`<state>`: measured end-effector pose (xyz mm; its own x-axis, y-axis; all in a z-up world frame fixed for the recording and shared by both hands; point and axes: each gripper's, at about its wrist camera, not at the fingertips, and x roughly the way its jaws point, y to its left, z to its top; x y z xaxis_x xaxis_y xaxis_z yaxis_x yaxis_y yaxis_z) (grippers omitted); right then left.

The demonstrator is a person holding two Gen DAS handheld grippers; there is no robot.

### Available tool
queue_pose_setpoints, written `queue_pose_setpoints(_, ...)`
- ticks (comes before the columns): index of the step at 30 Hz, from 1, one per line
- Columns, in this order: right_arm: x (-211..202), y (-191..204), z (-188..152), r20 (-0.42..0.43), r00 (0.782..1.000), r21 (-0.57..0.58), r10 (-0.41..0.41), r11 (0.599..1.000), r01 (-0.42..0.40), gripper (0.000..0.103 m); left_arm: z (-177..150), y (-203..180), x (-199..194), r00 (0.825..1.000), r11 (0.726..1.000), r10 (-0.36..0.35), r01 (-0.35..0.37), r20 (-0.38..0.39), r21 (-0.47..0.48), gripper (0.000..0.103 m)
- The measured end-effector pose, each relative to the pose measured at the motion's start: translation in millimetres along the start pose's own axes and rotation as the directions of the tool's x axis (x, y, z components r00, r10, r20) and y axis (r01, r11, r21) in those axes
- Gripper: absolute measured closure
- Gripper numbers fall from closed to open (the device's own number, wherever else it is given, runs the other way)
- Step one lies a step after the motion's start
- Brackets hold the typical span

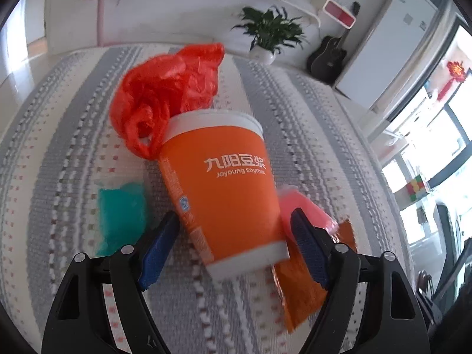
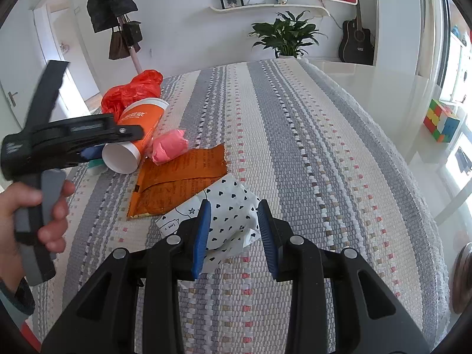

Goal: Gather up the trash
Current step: 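Grasp the orange paper cup with the left tool while the right tool grasps the white dotted paper bag, then carry the cup and bag over the teal basket and open both tools to drop them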

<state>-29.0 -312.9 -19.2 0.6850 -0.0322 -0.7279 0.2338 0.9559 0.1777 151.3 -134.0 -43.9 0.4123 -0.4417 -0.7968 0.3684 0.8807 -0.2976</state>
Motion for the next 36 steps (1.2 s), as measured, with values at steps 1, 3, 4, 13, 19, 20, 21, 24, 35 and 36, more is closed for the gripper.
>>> queue_pose_setpoints(1,0,0,0,-0.001,1.0,0.002,0.004,1.0,-0.004,0.071,2,0,3,1.0,1.0,0.016,-0.016,-0.006,0.003,0.034)
queue_pose_setpoints(3,-1,-1,0,0.0,1.0,0.007,0.007,1.0,-0.007,0.059,3,-1,8,1.0,1.0,0.014,-0.014,-0.025,-0.001,0.04)
queue_pose_setpoints(4,-2,-2,0,0.006,1.0,0.011,0.008,1.0,-0.008,0.052,3,0,7,1.0,1.0,0.016,-0.016,-0.023,-0.004,0.041)
queue_pose_setpoints(13,7,-2,-1,-0.06,0.998,0.018,0.016,1.0,-0.015,0.028,-34,3,-53,0.997,0.997,-0.072,0.071,0.028,0.018,0.042)
queue_pose_setpoints(19,17,-8,0,-0.118,0.993,0.054,0.026,0.998,-0.02,0.021,-76,21,-88,0.997,0.998,-0.068,0.068,0.019,0.012,0.042)
queue_pose_setpoints(20,18,-5,0,-0.124,0.992,0.035,0.006,0.999,-0.002,0.021,-80,25,-93,0.997,0.997,-0.071,0.071,0.022,0.004,0.042)
queue_pose_setpoints(21,19,-1,-1,-0.127,0.992,0.015,-0.014,1.0,0.016,0.021,-84,29,-96,0.997,0.997,-0.073,0.073,0.024,-0.006,0.042)
queue_pose_setpoints(24,20,15,-2,-0.128,0.99,-0.064,-0.052,0.997,0.044,0.032,-90,35,-103,0.998,0.999,-0.053,0.053,0.039,-0.006,0.042)
queue_pose_setpoints(35,-1,47,-4,0.021,0.997,-0.191,-0.068,0.979,0.071,0.097,-95,52,-136,0.993,0.999,-0.039,0.039,0.112,-0.004,0.042)
queue_pose_setpoints(36,-3,48,-3,0.019,0.998,-0.18,-0.052,0.982,0.054,0.097,-93,55,-141,0.992,0.999,-0.034,0.035,0.122,-0.003,0.042)
